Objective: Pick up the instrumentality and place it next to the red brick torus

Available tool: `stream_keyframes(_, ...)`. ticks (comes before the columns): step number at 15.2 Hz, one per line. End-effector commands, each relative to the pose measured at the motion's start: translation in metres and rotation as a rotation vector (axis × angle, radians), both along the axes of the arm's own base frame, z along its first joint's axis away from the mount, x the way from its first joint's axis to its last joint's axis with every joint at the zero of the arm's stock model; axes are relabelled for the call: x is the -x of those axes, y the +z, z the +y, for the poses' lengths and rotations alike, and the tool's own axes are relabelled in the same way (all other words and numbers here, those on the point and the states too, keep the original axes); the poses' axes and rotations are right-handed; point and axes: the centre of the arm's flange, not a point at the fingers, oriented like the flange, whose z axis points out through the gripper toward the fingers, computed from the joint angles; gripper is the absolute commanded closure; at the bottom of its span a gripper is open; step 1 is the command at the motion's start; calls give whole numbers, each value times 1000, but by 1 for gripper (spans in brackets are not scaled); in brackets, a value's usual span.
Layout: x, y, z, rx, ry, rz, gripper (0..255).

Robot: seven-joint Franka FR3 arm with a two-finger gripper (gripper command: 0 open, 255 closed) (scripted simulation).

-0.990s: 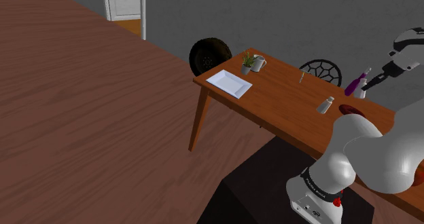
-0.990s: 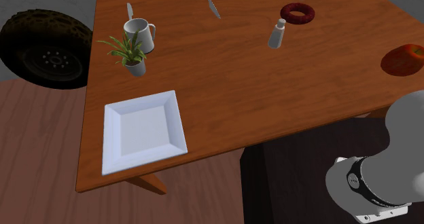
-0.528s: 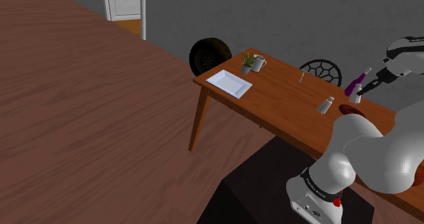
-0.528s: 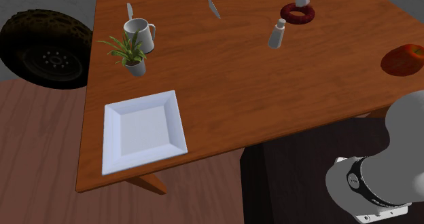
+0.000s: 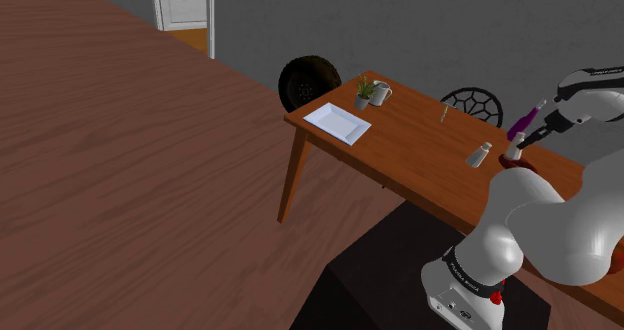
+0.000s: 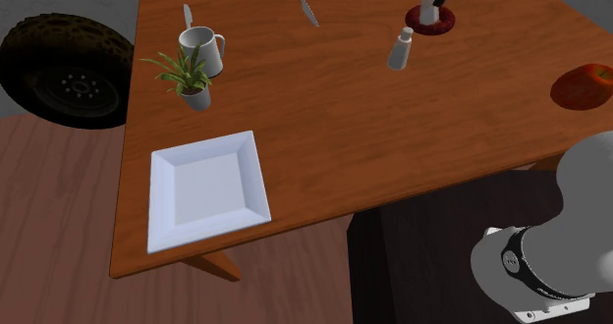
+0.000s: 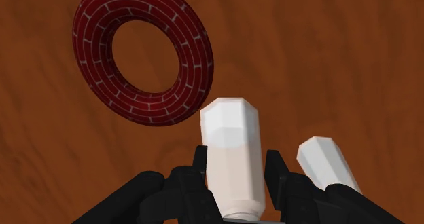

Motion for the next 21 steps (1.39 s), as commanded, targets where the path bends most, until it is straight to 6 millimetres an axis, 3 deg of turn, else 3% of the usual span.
stream_keyframes(1, 0, -11, -1, 0, 0, 0, 255)
stream_keyframes(10, 0, -60, -1, 0, 0, 0, 255)
stream_keyframes(18, 0, -60, -1, 0, 0, 0, 255)
stream_keyframes(19, -2, -60, -1, 0, 0, 0, 0)
stream_keyframes(21, -2, -60, -1, 0, 0, 0, 0)
